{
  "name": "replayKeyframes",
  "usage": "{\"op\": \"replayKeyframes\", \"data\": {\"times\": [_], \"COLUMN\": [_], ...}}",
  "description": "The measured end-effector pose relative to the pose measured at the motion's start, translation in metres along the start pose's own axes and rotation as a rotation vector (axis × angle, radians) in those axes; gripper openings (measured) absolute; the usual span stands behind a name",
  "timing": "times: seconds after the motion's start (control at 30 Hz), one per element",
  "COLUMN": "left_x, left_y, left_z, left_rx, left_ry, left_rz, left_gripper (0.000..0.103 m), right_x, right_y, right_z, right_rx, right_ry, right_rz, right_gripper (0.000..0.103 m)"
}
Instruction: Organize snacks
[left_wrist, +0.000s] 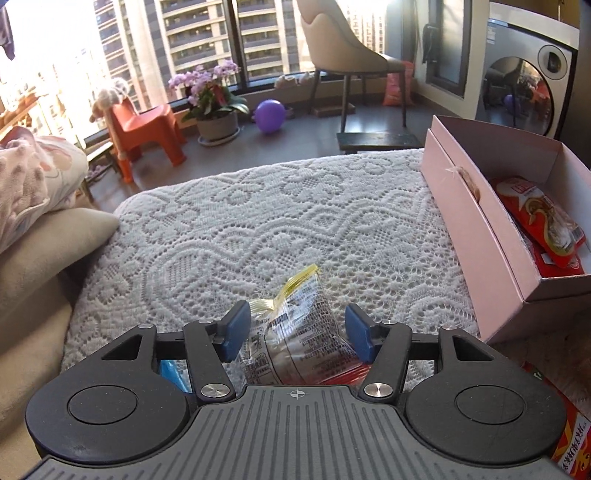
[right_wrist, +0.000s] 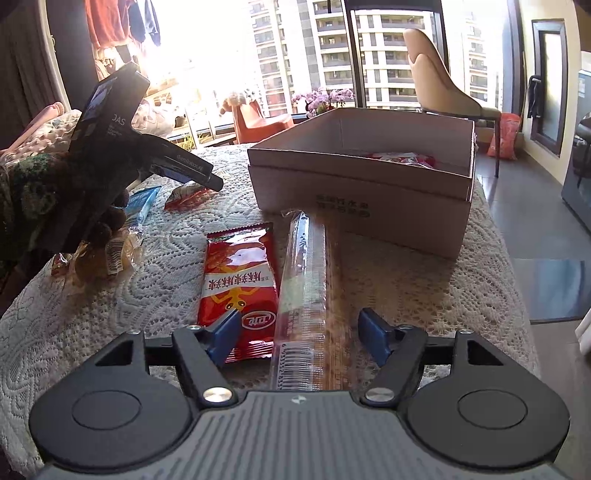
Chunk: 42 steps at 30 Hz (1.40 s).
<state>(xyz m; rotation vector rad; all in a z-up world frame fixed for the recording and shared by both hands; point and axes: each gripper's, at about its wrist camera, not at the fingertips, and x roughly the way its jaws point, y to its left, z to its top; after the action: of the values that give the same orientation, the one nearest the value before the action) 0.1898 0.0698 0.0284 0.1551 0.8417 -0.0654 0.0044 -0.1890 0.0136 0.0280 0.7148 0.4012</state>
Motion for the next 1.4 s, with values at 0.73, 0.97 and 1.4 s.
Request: {"op": "replayKeyframes", "data": {"times": [0.73,0.97,1.4], "left_x": [-0.054,-0.118,-0.142], "left_y": [0.004,-0.043,-0.072], "left_z": [-0.022,-0.082,-0.158], "left_rx": [-0.107,-0.076,-0.068], "left_ry": [-0.033,-0.084,-0.022], "left_rz": [-0.2,-0.276,-0.272], "left_gripper": [0.056,0.056,0.057], "right_x": [0.0,0.002,-0.005], "right_y": [0.0,0.004,0.036], "right_z": [0.0,0.001,0.025], "right_rx": [0.002,-0.023,-0.186], "right_ry": [0.0,0.016,0.121], "right_rz": [0.002,0.007,-0.012], "right_gripper": [0.073,0.08,0.092]}}
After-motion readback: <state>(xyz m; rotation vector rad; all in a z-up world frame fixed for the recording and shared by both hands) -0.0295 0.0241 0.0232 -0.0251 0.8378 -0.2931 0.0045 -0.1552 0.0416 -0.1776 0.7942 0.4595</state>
